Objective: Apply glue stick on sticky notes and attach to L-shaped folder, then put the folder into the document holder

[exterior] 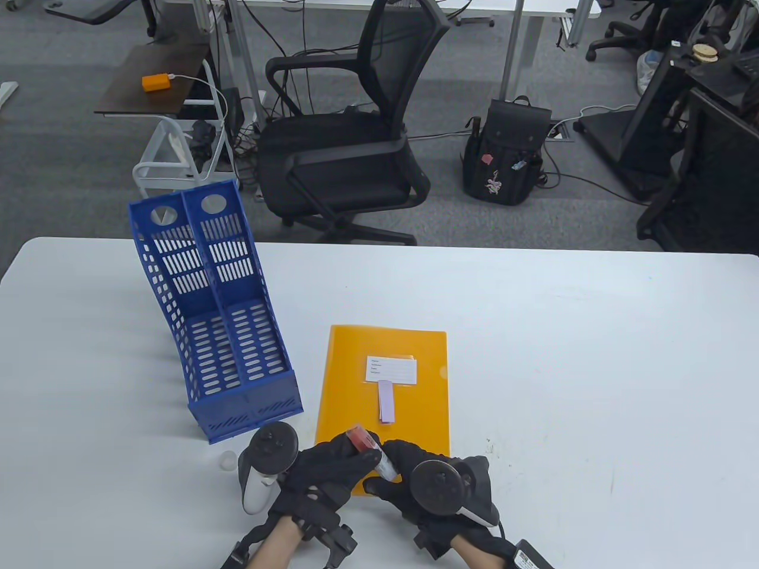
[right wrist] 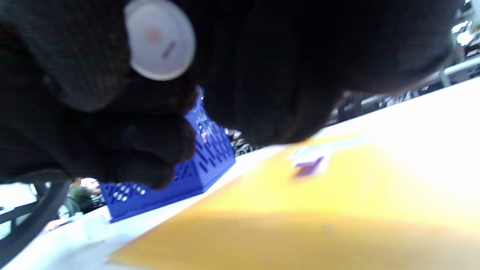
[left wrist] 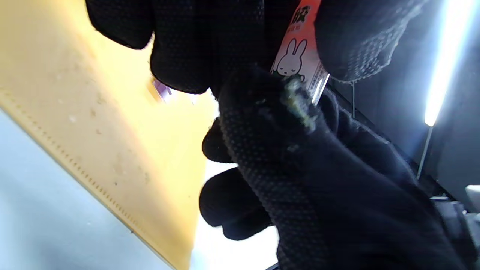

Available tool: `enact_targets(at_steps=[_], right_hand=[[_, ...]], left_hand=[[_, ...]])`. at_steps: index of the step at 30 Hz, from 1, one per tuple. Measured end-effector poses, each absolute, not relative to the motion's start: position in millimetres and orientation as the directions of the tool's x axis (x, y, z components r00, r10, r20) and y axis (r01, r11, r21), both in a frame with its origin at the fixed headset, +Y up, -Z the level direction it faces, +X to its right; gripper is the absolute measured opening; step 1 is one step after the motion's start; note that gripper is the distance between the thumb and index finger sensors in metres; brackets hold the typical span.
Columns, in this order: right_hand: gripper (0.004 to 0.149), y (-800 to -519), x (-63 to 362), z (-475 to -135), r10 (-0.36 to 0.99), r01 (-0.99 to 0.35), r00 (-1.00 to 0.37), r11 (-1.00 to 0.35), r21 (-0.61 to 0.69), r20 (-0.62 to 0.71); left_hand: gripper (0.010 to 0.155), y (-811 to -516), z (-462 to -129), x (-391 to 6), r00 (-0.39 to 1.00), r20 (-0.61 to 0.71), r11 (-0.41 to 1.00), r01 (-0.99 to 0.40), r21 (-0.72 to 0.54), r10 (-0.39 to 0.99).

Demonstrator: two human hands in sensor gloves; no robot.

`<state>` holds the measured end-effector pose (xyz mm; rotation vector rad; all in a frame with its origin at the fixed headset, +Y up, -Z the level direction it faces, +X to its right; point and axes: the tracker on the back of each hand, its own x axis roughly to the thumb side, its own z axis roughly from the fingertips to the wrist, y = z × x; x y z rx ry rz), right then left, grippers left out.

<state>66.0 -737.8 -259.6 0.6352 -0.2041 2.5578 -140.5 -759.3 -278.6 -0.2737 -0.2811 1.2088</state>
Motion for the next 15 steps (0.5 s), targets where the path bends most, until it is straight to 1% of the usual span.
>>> enact_targets(at_steps=[1, 2, 4, 6, 10, 13, 15], right_hand=[[0.067, -738.3, 65.5, -259.0, 0.446, -0.516, -0.764, -0.856, -0.026, 0.467], [0.066, -738.8, 65.2, -259.0, 0.451, -0.522, -0.761, -0.852, -0.029, 0.466], [0.064, -738.2, 65.9, -259.0, 0.445, -0.516, -0.766, -0.856, -0.031, 0.464], [0.064, -737.1, 68.9, -259.3, 0.451, -0.527, -0.769, -0.848, -0.050, 0.452], [0.063, -737.5, 76.5, -261.4, 0.472, -0.548, -0.770, -0.834, -0.066, 0.430], [0.064, -738.1, 82.2, -263.3, 0.481, -0.558, -0.770, -0.827, -0.076, 0.418], [0.063, -738.3, 83.6, -264.1, 0.482, -0.558, -0.770, -0.826, -0.074, 0.418]], left_hand=[[0.061, -757.9, -278.8, -140.0, 0.350, 0.069, 0.351, -0.868, -0.352, 0.934], [0.061, -756.7, -279.5, -140.2, 0.361, 0.071, 0.362, -0.862, -0.355, 0.930], [0.062, -750.6, -280.4, -141.5, 0.410, 0.106, 0.419, -0.832, -0.364, 0.906], [0.063, -742.4, -281.8, -146.0, 0.490, 0.153, 0.511, -0.786, -0.349, 0.858], [0.063, -722.9, -283.0, -158.2, 0.616, 0.232, 0.658, -0.715, -0.235, 0.752], [0.066, -705.8, -280.0, -171.1, 0.750, 0.269, 0.794, -0.597, -0.120, 0.604], [0.066, -697.5, -278.9, -181.6, 0.830, 0.261, 0.867, -0.495, -0.061, 0.492]])
